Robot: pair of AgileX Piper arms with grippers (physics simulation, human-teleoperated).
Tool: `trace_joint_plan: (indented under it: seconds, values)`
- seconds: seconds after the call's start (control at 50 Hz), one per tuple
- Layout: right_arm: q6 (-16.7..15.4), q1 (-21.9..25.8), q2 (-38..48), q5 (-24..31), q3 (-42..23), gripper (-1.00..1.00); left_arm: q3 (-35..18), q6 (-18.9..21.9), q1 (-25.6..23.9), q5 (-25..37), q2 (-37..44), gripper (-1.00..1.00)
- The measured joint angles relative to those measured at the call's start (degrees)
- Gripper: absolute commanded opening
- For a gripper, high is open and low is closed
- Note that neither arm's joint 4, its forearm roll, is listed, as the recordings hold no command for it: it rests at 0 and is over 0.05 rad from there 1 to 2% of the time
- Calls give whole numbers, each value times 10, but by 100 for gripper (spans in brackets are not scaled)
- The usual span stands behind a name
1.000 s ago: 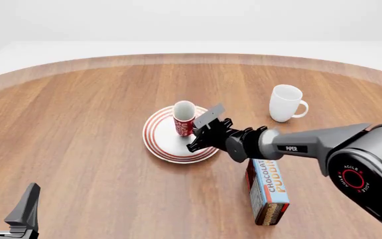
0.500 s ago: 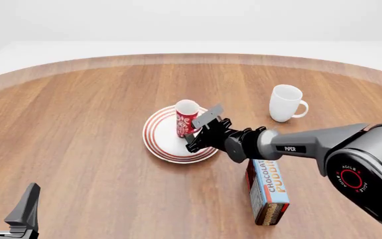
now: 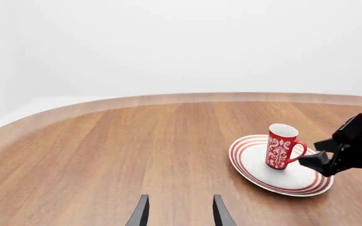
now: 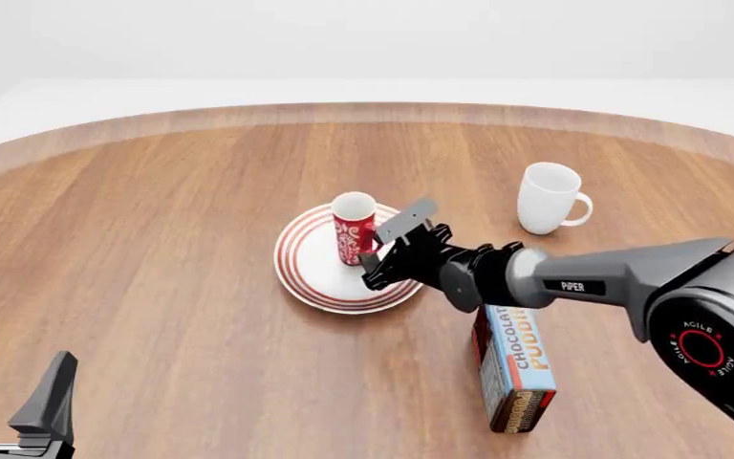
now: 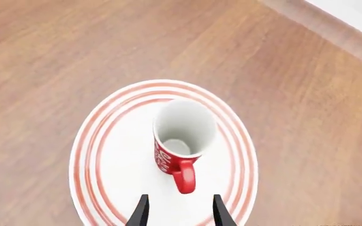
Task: Pick up the red mug and put it on the plate
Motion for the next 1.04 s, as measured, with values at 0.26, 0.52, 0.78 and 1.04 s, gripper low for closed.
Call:
trace_joint_plan:
  seconds: [0.26, 0.52, 0.78, 1.04]
  values:
    - [3, 0, -32, -5, 28, 100, 0, 0, 0, 0, 0, 100]
    - [5, 0, -93, -5, 73, 100, 0, 0, 0, 0, 0, 100]
    - [4, -2, -173, 9, 118, 100, 0, 0, 0, 0, 0, 100]
    - [-4, -4, -267, 41, 161, 100, 0, 0, 0, 0, 0, 100]
